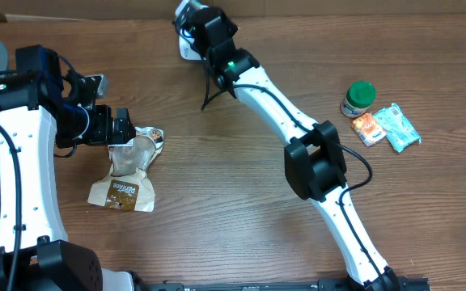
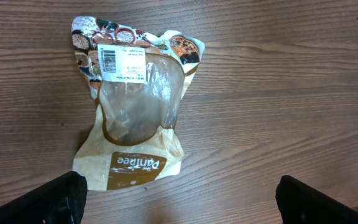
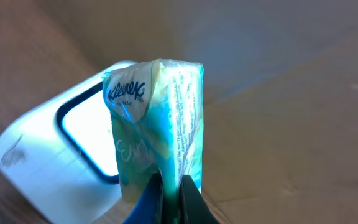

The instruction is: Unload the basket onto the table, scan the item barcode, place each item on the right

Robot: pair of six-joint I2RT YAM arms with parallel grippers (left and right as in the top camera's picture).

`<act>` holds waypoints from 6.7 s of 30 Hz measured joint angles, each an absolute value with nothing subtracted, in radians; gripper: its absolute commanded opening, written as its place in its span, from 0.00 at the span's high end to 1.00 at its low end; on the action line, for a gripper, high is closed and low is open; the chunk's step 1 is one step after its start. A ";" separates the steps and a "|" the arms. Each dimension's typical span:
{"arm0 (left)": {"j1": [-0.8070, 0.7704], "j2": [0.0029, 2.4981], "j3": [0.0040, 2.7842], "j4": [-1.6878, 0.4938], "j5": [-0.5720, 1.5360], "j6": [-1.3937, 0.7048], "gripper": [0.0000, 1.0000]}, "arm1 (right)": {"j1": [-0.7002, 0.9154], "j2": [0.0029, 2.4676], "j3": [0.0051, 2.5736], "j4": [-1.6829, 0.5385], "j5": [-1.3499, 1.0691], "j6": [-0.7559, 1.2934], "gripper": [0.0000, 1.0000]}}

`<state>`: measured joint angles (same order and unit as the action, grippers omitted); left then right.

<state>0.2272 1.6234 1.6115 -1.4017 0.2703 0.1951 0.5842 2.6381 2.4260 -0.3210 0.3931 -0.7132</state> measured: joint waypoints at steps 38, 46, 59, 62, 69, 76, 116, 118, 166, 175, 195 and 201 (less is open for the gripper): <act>0.227 1.623 1.612 -1.402 0.270 0.195 0.00 | 0.561 2.352 2.410 -0.814 0.256 -0.265 0.96; 0.227 1.623 1.612 -1.402 0.270 0.195 0.01 | 0.442 2.022 2.437 -1.343 0.165 0.076 0.96; 0.227 1.623 1.612 -1.401 0.270 0.195 0.01 | 0.192 2.109 1.985 -1.471 0.140 0.192 0.96; 0.227 1.623 1.612 -1.402 0.270 0.195 0.00 | 0.148 2.109 1.871 -1.422 0.144 0.196 0.96; 0.227 1.624 1.612 -1.402 0.270 0.195 0.01 | 0.094 2.109 1.765 -1.379 0.150 0.204 0.61; 0.227 1.623 1.612 -1.402 0.270 0.195 0.00 | 0.096 2.109 1.819 -1.420 0.064 0.161 0.60; 0.227 1.624 1.612 -1.402 0.270 0.195 0.00 | 0.859 2.137 1.548 -0.281 -0.440 0.716 0.31; 0.227 1.624 1.612 -1.402 0.270 0.195 0.01 | 0.878 2.168 1.548 -0.241 -0.437 0.722 0.33; 0.227 1.624 1.612 -1.402 0.270 0.195 0.00 | 0.771 2.311 1.552 -0.142 -0.651 0.717 0.96; 0.227 1.624 1.612 -1.402 0.270 0.195 0.00 | 0.526 2.139 1.557 -0.519 -0.614 0.415 0.96; 0.227 1.624 1.612 -1.402 0.270 0.195 0.01 | 0.366 2.071 1.639 -1.086 -0.577 0.063 0.20; 0.227 1.624 1.612 -1.402 0.270 0.195 0.00 | 0.357 2.075 1.596 -1.033 -0.636 0.078 0.20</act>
